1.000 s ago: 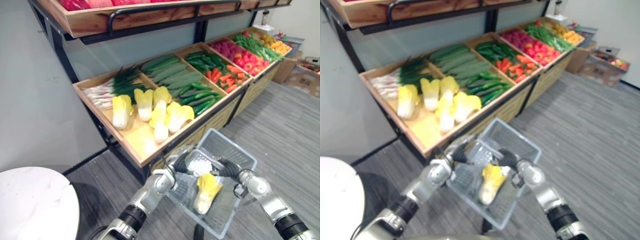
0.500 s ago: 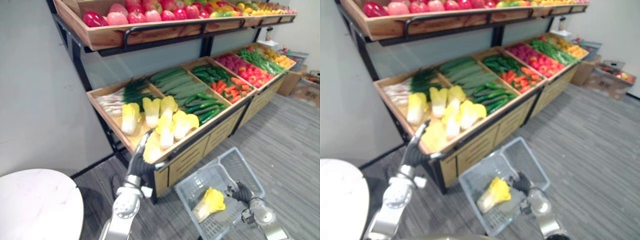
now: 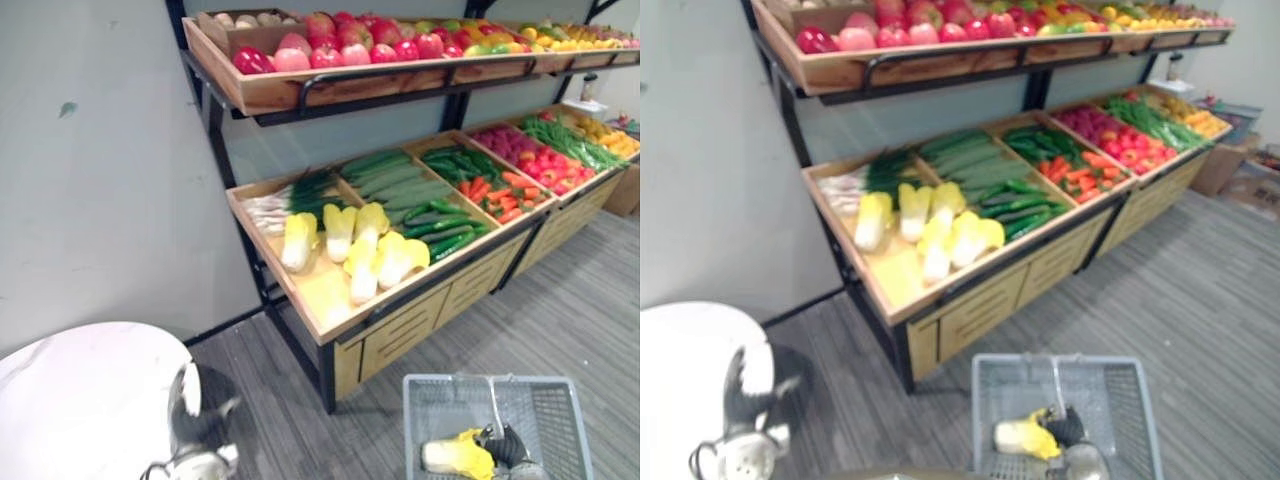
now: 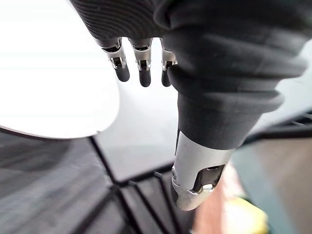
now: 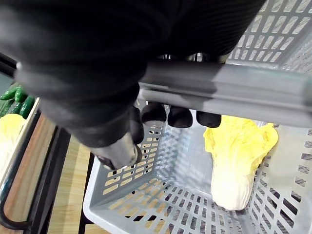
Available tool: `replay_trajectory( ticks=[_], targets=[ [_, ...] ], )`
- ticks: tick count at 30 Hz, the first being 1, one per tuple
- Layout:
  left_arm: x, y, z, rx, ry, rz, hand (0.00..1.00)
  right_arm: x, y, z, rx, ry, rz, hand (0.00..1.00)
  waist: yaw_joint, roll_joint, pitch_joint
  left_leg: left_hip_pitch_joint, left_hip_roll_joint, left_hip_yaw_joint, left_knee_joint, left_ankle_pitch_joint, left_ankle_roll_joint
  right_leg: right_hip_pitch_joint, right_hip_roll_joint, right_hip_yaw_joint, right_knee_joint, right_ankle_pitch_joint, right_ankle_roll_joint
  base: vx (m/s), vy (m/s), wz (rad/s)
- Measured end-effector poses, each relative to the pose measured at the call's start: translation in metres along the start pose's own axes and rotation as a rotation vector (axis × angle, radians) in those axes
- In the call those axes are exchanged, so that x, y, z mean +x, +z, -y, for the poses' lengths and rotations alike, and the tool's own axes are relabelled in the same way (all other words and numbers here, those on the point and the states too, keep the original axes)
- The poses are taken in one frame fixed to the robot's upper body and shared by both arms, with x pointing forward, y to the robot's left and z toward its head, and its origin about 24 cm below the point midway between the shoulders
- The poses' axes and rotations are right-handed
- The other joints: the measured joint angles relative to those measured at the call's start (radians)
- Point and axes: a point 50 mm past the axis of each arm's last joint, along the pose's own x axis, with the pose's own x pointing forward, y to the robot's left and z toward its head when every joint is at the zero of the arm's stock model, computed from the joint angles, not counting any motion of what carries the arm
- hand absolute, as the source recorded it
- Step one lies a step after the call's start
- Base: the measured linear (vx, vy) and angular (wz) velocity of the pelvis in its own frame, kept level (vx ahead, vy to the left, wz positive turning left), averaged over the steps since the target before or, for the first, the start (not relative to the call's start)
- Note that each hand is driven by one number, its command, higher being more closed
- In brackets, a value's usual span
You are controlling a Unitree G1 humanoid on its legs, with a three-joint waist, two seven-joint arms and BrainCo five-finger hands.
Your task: Pick vegetable in the basket
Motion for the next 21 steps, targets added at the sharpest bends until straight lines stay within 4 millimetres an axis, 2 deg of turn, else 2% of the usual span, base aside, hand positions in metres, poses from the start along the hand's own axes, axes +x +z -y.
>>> replay_trajectory(
  ticks=[2,6,9,13,21],
  targets=[
    [-0.007,-0.039,-0.005,0.011,0.02,-0.201,0.0,0.0,-0.003,-0.006,0.024,0.004,-0.023,1.0,0.003,-0.002,-0.002,0.0,-0.005,0.0,0.0,-0.002,0.003,0.001,-0.005,-0.002,0.0,-0.001,0.001,-0.02,0.039,0.04],
    [-0.029,-0.089,0.002,0.02,-0.04,-0.481,0.0,-0.001,-0.009,-0.012,0.041,0.011,-0.059,1.0,0.002,0.0,-0.001,0.017,-0.011,0.007,0.0,-0.007,0.009,0.002,-0.009,0.012,0.0,-0.001,0.001,0.0,0.026,-0.07],
    [-0.045,-0.108,0.012,0.052,-0.131,-0.589,0.0,0.0,-0.015,-0.013,0.057,0.005,-0.099,1.0,0.001,0.002,0.002,0.034,-0.011,0.029,0.0,-0.013,0.009,0.007,-0.007,0.035,0.0,-0.002,0.002,-0.03,0.015,-0.21],
    [-0.049,-0.113,0.019,0.138,-0.214,-0.614,0.0,-0.002,-0.023,-0.013,0.067,0.002,-0.13,1.0,-0.002,0.004,0.013,0.054,-0.011,0.035,0.0,-0.019,0.008,0.023,-0.006,0.041,0.0,-0.005,0.006,-0.02,0.003,-0.07],
    [-0.042,-0.104,0.031,0.272,-0.32,-0.535,0.0,-0.005,-0.034,-0.019,0.089,-0.015,-0.191,1.0,-0.004,0.006,0.014,0.068,-0.015,0.055,0.0,-0.026,0.009,0.024,-0.008,0.063,0.0,-0.005,0.006,-0.01,0.001,-0.07]
  ],
)
